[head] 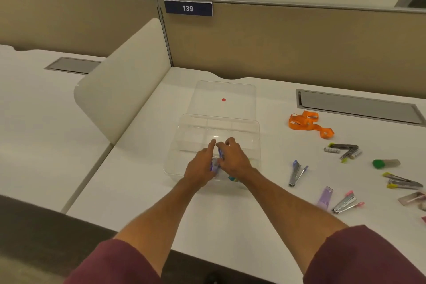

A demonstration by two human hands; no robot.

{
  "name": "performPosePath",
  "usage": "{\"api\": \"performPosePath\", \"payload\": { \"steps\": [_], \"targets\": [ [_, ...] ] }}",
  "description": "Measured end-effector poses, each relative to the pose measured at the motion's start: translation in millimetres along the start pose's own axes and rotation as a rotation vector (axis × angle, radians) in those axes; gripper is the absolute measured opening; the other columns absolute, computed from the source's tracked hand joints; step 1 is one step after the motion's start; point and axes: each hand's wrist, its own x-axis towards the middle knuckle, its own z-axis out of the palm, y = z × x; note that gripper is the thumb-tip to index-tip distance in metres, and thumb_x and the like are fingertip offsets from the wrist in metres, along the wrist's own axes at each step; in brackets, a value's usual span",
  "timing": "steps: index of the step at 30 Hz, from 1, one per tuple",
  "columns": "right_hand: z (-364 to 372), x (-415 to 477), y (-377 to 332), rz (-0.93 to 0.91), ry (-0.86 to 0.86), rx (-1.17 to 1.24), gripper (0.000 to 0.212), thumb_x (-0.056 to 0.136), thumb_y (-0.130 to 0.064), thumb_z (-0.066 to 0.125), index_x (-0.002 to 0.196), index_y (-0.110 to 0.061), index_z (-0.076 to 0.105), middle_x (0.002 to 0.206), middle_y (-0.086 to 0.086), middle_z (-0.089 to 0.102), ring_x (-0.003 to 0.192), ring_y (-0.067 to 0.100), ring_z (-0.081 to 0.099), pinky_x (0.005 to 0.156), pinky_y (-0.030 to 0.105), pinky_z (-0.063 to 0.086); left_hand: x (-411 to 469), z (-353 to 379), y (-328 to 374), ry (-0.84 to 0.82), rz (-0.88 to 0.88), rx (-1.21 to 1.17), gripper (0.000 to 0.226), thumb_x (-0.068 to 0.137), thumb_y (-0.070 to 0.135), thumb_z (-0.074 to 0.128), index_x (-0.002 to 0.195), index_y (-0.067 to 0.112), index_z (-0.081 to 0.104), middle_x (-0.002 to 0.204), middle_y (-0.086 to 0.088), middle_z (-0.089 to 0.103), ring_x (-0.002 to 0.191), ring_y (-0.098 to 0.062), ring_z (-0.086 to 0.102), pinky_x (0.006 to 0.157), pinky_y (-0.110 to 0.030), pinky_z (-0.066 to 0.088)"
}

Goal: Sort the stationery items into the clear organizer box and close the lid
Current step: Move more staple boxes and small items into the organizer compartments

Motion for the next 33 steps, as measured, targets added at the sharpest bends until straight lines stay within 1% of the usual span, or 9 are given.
{"api": "performPosePath", "payload": {
  "steps": [2,5,7,11,15,18,22,29,33],
  "targets": [
    [5,3,-3,-0.003,-0.023,-0.013,0.05,0.089,-0.019,0.062,0.136,-0.017,0.045,0.13,0.011,0.041,0.119,0.027,0.047,0.093,0.037,0.049,-1,-1,-6,0.089,0.02,0.045,0.092,0.082,0.033,0.072,0.151,0.016,0.015,0.145,-0.009,0.045,0.131,-0.025,0.045,0.106,-0.035,0.039],
    [10,7,-9,-0.012,-0.061,-0.042,0.055,0.088,-0.018,0.064,0.139,-0.018,0.044,0.133,0.011,0.041,0.119,0.026,0.048,0.092,0.038,0.048,-3,-2,-17,0.244,0.095,0.097,0.078,0.082,0.039,0.065,0.145,0.009,0.032,0.144,-0.009,0.046,0.134,-0.025,0.041,0.111,-0.035,0.031],
    [13,9,-12,-0.018,-0.057,-0.053,0.051,0.092,-0.021,0.059,0.14,-0.019,0.043,0.136,0.01,0.041,0.119,0.025,0.05,0.093,0.038,0.049,-3,-2,-24,0.27,0.116,0.123,0.072,0.08,0.044,0.059,0.14,0.008,0.038,0.142,-0.009,0.047,0.134,-0.026,0.042,0.113,-0.038,0.029],
    [12,3,-7,-0.001,-0.013,-0.036,0.047,0.094,-0.025,0.055,0.139,-0.018,0.043,0.142,0.008,0.038,0.127,0.025,0.045,0.096,0.039,0.048,2,-1,-28,0.238,0.102,0.164,0.074,0.081,0.044,0.058,0.143,0.009,0.035,0.15,-0.008,0.038,0.142,-0.025,0.031,0.118,-0.043,0.018],
    [1,-11,8,0.015,0.082,-0.017,0.044,0.094,-0.024,0.053,0.137,-0.018,0.044,0.14,0.007,0.04,0.127,0.023,0.042,0.09,0.036,0.048,11,-3,-12,0.216,0.142,0.182,0.07,0.087,0.044,0.057,0.143,0.011,0.034,0.153,-0.008,0.033,0.144,-0.025,0.026,0.12,-0.044,0.014],
    [-11,-23,22,0.081,0.124,-0.02,0.046,0.093,-0.024,0.056,0.137,-0.018,0.044,0.142,0.008,0.04,0.128,0.024,0.043,0.094,0.035,0.048,17,2,12,0.182,0.175,0.185,0.067,0.089,0.04,0.057,0.144,0.012,0.033,0.155,-0.008,0.03,0.146,-0.025,0.023,0.121,-0.045,0.014],
    [-25,-45,47,0.177,0.158,-0.036,0.046,0.094,-0.025,0.054,0.138,-0.018,0.043,0.143,0.008,0.039,0.131,0.024,0.04,0.099,0.036,0.045,23,19,42,0.158,0.29,0.224,0.062,0.089,0.038,0.057,0.142,0.012,0.036,0.154,-0.009,0.031,0.144,-0.025,0.025,0.12,-0.044,0.017],
    [-41,-96,97,0.308,0.296,-0.045,0.04,0.093,-0.021,0.054,0.133,-0.017,0.05,0.138,0.007,0.046,0.127,0.022,0.044,0.097,0.033,0.046,22,53,99,0.049,0.402,0.226,0.061,0.093,0.04,0.053,0.145,0.017,0.032,0.158,-0.005,0.022,0.147,-0.024,0.018,0.121,-0.042,0.01],
    [-49,-133,129,0.427,0.343,-0.098,0.042,0.091,-0.023,0.054,0.132,-0.022,0.049,0.134,0.003,0.048,0.124,0.019,0.047,0.098,0.044,0.046,15,76,131,-0.007,0.483,0.252,0.06,0.093,0.041,0.051,0.145,0.017,0.031,0.159,-0.005,0.021,0.147,-0.024,0.018,0.121,-0.042,0.011]
  ]
}}
